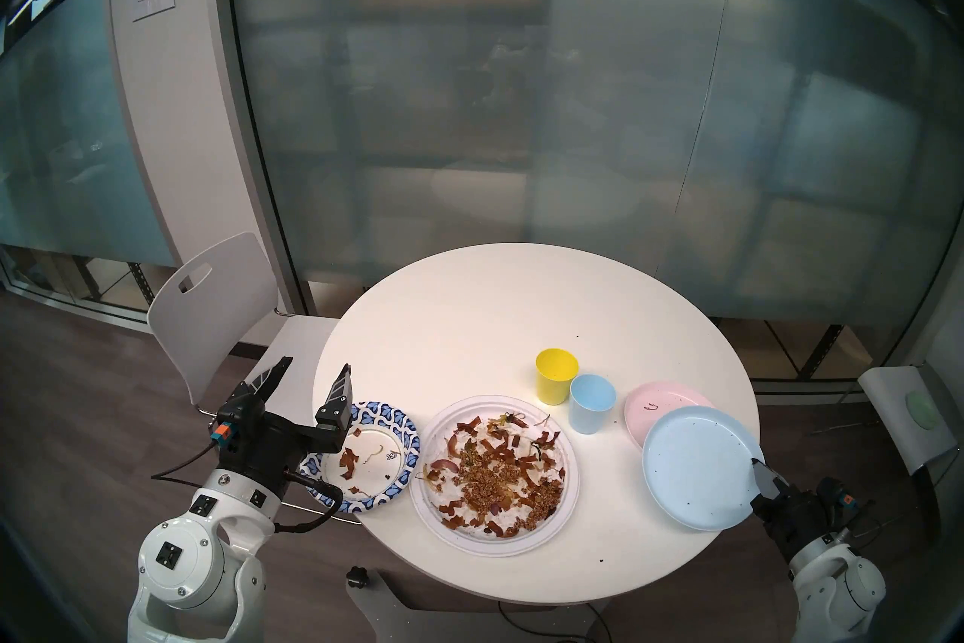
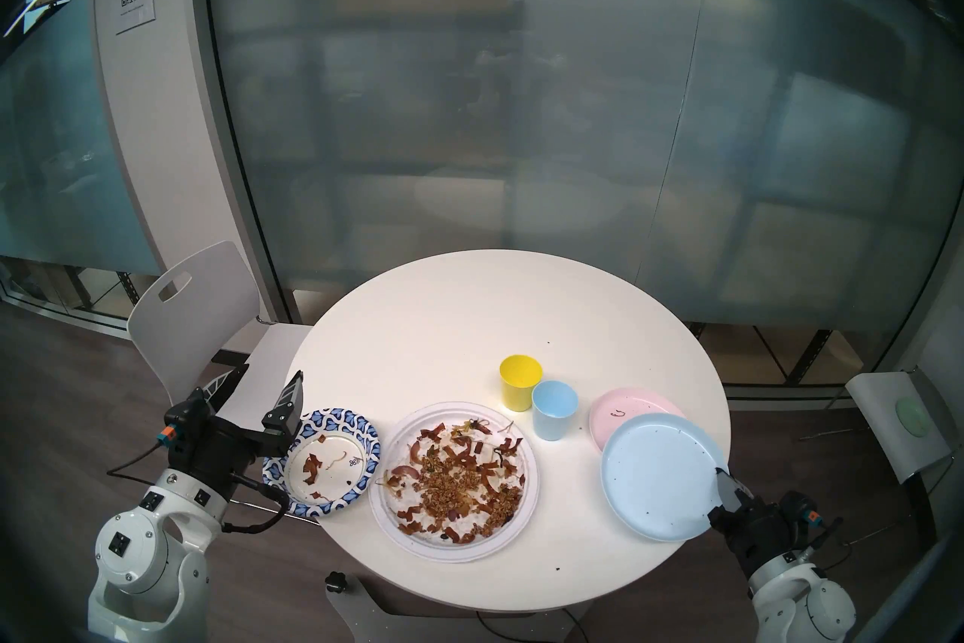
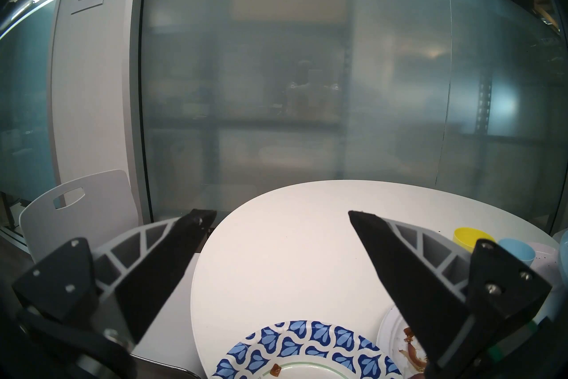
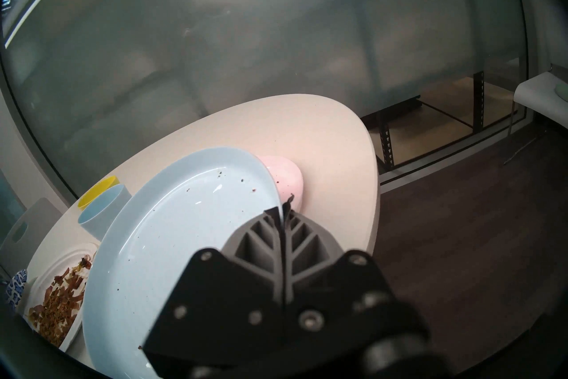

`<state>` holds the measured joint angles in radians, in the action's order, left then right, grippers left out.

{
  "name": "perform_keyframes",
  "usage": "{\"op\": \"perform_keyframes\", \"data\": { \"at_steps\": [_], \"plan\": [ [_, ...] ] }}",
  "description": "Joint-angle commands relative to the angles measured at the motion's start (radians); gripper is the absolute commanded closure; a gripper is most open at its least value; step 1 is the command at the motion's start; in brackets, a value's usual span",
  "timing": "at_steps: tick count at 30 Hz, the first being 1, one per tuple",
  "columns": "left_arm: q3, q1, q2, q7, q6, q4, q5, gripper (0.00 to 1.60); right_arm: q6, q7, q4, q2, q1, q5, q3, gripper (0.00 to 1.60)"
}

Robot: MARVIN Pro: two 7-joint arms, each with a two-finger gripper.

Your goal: Stack the plates into one stack

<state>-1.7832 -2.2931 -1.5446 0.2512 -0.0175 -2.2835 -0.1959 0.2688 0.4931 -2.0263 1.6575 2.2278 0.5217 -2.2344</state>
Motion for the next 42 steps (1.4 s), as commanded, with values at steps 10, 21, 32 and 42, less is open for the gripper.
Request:
{"op": "perform_keyframes", "data": {
  "at_steps": [10,21,32,42],
  "plan": [
    [0.000,0.000,-0.002,-0.002,0.004,-0.019,0.000,0.00,0.047,-0.059,0.120,-0.137,-0.208,0.043,0.039,1.60],
    [0.000,0.000,-0.002,-0.002,0.003,-0.020,0.001,0.00,0.058,-0.064,0.229,-0.184,-0.292,0.026,0.083,1.60],
    [0.000,-0.001,-0.002,-0.003,0.003,-0.020,0.001,0.00,0.027,-0.067,0.275,-0.206,-0.304,-0.020,0.115,1.60],
    [0.000,-0.001,-0.002,-0.004,0.003,-0.021,0.001,0.00,0.017,-0.063,0.284,-0.196,-0.304,-0.030,0.104,1.60]
  ]
}}
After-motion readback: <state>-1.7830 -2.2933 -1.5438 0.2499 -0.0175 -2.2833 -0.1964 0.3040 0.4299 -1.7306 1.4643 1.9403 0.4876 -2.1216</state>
